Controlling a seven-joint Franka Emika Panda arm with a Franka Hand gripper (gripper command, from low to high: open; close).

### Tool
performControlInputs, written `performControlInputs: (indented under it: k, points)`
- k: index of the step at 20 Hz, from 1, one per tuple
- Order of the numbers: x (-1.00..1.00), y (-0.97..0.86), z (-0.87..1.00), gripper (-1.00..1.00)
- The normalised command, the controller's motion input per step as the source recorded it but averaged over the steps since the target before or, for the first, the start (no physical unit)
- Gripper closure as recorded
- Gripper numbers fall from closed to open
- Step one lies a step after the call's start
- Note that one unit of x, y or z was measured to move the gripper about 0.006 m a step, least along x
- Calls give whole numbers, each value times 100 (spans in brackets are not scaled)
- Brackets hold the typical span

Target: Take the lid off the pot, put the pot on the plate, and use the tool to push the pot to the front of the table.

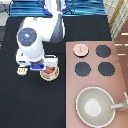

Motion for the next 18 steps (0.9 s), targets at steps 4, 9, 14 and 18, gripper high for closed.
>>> performControlInputs:
  k: [4,9,14,18]
  points:
    - [-38,-78,42,-100]
    - [-41,-91,10,-100]
    - [-53,-90,-14,-100]
    - [-82,-71,-69,-100]
